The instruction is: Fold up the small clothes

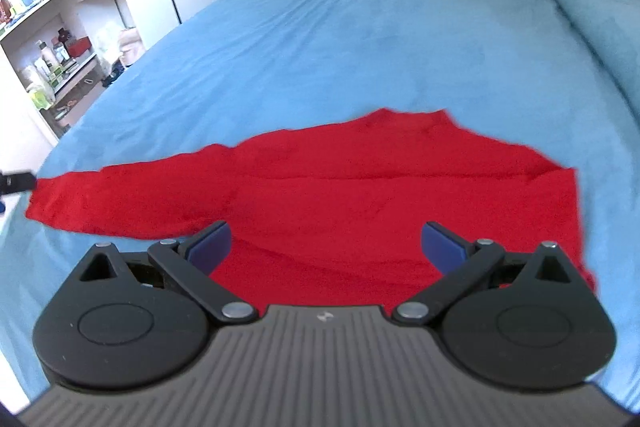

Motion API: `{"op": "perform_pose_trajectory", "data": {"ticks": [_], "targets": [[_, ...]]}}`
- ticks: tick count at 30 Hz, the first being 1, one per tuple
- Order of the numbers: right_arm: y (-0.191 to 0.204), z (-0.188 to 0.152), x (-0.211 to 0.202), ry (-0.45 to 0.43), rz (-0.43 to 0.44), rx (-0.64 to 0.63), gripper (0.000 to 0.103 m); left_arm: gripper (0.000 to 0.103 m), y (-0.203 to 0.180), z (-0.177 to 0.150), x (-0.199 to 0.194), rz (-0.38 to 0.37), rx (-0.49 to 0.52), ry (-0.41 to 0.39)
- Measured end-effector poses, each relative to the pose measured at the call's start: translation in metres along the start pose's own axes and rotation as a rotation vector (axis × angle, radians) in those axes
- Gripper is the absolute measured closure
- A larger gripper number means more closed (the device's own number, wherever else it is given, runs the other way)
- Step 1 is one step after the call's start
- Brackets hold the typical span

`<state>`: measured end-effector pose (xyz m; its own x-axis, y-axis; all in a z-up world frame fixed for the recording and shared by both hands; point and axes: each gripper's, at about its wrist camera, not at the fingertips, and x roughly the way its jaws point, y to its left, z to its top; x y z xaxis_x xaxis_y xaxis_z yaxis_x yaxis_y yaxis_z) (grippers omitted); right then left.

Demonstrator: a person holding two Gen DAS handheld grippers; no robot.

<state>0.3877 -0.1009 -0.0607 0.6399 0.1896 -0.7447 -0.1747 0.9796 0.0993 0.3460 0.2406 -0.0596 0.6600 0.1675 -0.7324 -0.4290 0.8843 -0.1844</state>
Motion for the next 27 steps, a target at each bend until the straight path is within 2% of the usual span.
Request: {"op": "perform_pose_trajectory", "data": {"ticks": [2,5,11,14,16,19,20,22,23,24,27], "targets": [[0.022,-0.001,0.012,0.011,-0.006,0.005,0.000,0.006,0.035,0.003,0.015,0.012,-0.066,0.005],[0.051,-0.005,0.029,0.025,-0.027,0.015,0.000,0.018,0.078,0.007,0.045,0.041,-0.130,0.016],[0.086,-0.019,0.055,0.053,-0.062,0.032,0.000,0.046,0.130,0.012,0.106,0.032,-0.227,0.061],[0.092,-0.024,0.066,0.063,-0.073,0.040,0.000,0.050,0.141,0.011,0.125,0.046,-0.242,0.075],[0.095,-0.027,0.070,0.063,-0.079,0.043,0.000,0.050,0.144,0.010,0.129,0.047,-0.255,0.057],[0.097,-0.028,0.074,0.062,-0.087,0.034,0.000,0.053,0.141,0.014,0.132,0.070,-0.211,0.032],[0.097,-0.028,0.075,0.060,-0.089,0.032,0.000,0.058,0.139,0.015,0.134,0.081,-0.195,0.025],[0.095,-0.026,0.076,0.055,-0.092,0.036,0.000,0.077,0.136,0.016,0.136,0.106,-0.177,0.017],[0.093,-0.025,0.076,0.052,-0.092,0.040,0.000,0.093,0.136,0.016,0.136,0.114,-0.176,0.016],[0.091,-0.025,0.076,0.048,-0.092,0.044,0.000,0.096,0.136,0.018,0.135,0.108,-0.185,0.017],[0.083,-0.022,0.075,0.040,-0.095,0.050,0.000,0.097,0.129,0.023,0.129,0.123,-0.176,-0.010]]}}
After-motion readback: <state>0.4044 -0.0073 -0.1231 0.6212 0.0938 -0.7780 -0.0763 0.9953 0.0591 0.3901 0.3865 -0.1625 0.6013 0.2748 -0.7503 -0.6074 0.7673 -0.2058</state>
